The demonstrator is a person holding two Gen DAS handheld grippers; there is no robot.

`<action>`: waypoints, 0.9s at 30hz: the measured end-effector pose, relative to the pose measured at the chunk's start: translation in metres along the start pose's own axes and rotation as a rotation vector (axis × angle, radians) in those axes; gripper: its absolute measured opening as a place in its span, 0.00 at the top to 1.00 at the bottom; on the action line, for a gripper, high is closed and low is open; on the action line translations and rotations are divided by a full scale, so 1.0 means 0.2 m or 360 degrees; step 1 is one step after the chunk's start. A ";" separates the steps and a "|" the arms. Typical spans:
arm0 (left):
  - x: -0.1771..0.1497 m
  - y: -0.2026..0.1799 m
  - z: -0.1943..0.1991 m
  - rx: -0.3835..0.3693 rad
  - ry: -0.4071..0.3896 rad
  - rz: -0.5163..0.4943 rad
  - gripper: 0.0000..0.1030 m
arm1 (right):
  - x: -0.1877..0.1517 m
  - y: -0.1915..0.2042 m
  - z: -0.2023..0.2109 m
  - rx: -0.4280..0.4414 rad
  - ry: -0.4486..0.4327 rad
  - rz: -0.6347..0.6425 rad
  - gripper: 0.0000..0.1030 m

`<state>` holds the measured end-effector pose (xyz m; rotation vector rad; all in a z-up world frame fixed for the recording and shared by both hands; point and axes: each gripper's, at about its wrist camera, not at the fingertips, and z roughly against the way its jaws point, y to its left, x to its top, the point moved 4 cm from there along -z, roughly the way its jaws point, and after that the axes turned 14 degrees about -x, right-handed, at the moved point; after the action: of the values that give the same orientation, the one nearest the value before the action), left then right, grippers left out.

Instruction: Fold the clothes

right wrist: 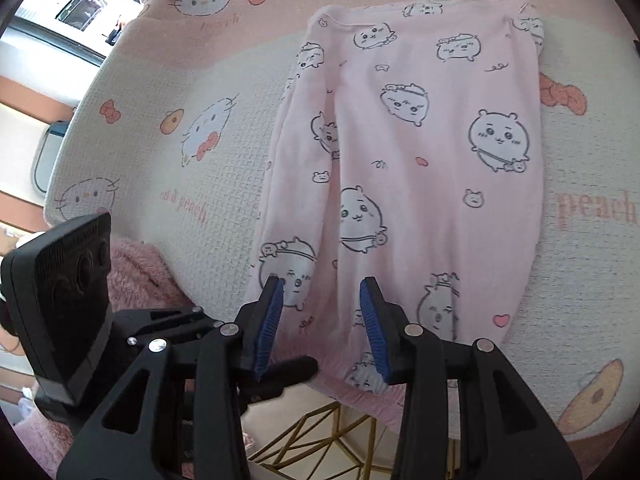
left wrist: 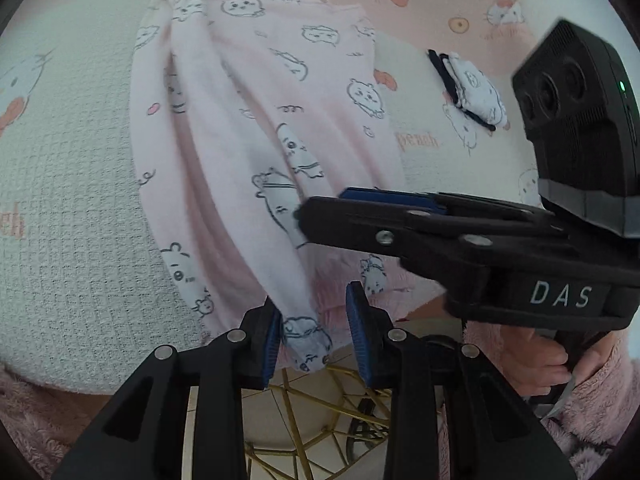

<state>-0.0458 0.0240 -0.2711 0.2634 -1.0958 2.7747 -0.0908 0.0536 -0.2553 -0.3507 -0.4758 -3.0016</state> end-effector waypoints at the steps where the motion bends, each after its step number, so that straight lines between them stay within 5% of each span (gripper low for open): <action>1: 0.00 -0.01 -0.01 -0.0003 0.0001 -0.0012 0.68 | 0.00 0.02 -0.01 0.0003 0.0004 0.0009 0.60; 5: 0.00 -0.01 0.01 0.0011 0.0003 -0.0038 0.65 | -0.03 0.01 -0.12 -0.0138 0.0102 0.0014 0.60; 10: 0.01 0.05 0.08 -0.0041 -0.0074 0.0063 0.63 | -0.06 -0.12 -0.07 -0.0070 0.0070 -0.0190 0.62; 16: 0.05 0.10 0.19 -0.0232 -0.0254 0.0208 0.61 | -0.08 -0.16 -0.05 -0.0107 0.0031 -0.0175 0.63; 20: 0.03 0.24 0.07 -0.0265 -0.0152 0.0432 0.61 | -0.08 -0.17 -0.02 -0.0011 0.0018 -0.0231 0.61; 24: 0.05 0.21 0.02 -0.0289 -0.0135 0.0375 0.61 | -0.06 -0.24 0.09 0.0003 -0.0064 -0.0301 0.61; 27: 0.06 0.22 0.01 -0.0242 -0.0141 0.0381 0.78 | -0.08 -0.32 0.14 -0.0146 -0.0105 -0.0318 0.60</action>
<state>-0.0665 -0.0089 -0.2967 0.2542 -1.4404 2.8862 -0.0766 0.1235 -0.2524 -0.4352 -0.4011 -3.2221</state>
